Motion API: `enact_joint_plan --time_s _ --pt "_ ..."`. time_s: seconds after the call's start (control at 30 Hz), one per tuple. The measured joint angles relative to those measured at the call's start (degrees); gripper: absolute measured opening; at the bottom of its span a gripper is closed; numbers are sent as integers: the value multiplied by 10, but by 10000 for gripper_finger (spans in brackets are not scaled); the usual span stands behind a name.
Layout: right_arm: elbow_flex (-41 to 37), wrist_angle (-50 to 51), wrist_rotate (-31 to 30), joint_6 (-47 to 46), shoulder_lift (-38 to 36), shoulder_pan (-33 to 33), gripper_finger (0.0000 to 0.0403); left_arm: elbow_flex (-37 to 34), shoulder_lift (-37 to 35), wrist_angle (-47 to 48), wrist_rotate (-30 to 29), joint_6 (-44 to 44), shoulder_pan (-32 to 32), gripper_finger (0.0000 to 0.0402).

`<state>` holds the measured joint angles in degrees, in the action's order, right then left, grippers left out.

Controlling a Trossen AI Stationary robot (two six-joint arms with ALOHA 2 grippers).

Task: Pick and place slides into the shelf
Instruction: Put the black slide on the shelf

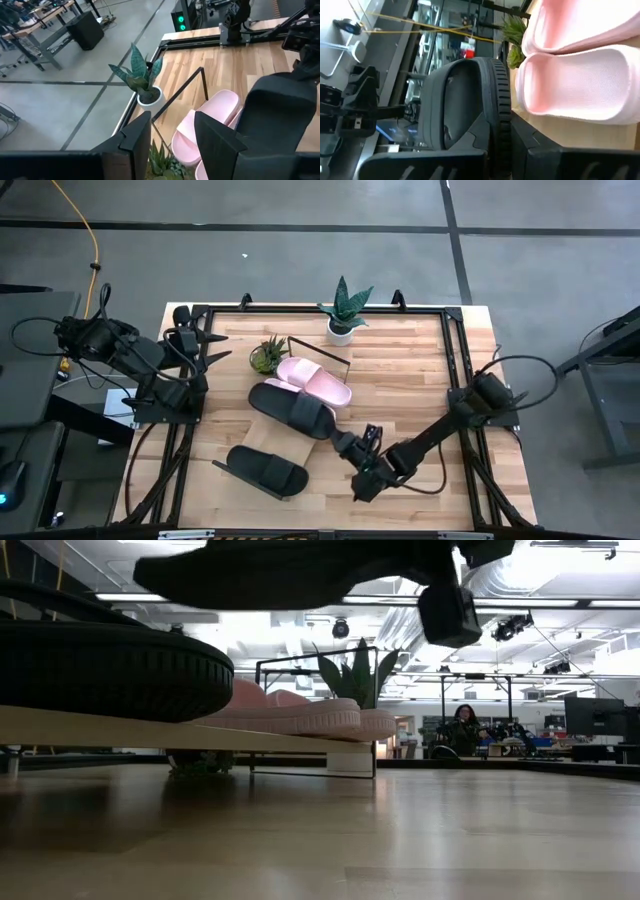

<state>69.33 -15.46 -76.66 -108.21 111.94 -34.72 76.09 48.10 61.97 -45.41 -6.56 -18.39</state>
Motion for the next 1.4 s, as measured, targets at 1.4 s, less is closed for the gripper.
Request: enact_joint_plan --time_s 1.4 --pt "150 225 69 -248 122 -28 8 0 -15 30 11 -12 0 138"
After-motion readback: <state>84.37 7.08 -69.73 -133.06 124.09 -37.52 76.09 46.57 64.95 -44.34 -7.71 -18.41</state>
